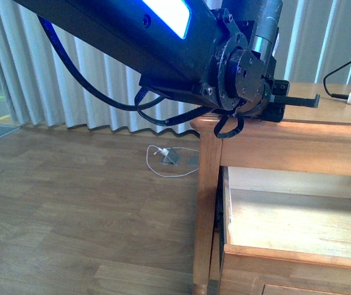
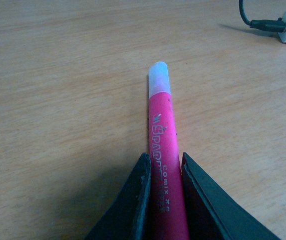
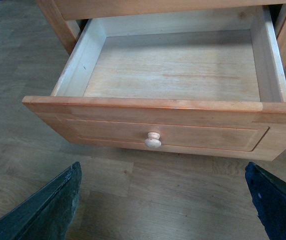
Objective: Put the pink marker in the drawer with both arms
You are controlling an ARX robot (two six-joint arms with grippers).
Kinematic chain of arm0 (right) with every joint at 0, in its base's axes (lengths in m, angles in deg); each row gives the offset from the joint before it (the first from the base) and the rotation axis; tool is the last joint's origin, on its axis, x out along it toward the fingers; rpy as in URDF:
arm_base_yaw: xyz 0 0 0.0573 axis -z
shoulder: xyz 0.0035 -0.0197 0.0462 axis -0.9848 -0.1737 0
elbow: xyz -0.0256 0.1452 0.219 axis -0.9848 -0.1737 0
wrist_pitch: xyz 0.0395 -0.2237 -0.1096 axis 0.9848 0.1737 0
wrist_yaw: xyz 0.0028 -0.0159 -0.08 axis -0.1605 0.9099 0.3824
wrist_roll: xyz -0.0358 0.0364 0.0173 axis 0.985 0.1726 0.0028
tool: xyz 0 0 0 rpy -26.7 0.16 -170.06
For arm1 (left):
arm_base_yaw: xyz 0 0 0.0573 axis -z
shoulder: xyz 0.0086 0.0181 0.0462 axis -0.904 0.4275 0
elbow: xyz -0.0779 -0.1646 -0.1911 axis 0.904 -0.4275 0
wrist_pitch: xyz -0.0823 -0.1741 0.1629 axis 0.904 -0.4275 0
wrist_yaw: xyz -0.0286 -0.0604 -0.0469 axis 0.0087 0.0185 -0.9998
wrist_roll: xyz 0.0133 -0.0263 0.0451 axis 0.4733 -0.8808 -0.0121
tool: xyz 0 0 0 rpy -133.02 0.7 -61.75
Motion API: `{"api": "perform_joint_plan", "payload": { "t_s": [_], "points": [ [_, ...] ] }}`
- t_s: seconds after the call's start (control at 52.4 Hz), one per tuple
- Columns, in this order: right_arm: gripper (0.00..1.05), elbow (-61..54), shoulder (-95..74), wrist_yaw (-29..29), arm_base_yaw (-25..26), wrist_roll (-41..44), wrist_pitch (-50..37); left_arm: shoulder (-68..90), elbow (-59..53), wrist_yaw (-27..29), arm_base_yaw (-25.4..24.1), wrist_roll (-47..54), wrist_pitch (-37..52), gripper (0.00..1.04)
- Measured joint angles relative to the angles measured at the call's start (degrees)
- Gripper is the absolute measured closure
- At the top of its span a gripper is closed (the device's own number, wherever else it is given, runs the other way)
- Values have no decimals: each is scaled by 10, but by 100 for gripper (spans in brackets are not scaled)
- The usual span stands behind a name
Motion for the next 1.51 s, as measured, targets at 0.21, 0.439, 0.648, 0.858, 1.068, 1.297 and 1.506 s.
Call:
{"api": "perform_joint_plan", "payload": {
  "t_s": [0.21,0.439,0.648,0.858,1.068,1.297,1.506],
  "points": [
    [8,0,0,0,0,0,0,-18,-43,-36,-9,8,43,90],
    [8,0,0,0,0,0,0,-75,-166,-156,-32,47,146,90],
    [8,0,0,0,0,0,0,-193,-365,-360,-28,164,211,90],
    [8,0,0,0,0,0,0,-141,-359,-329,-3,174,221,90],
    [8,0,0,0,0,0,0,-66,-304,-275,19,158,214,86],
    [8,0,0,0,0,0,0,-58,-294,-191,17,152,229,48],
    [8,0,0,0,0,0,0,-108,-347,-119,7,133,254,18]
  ]
}}
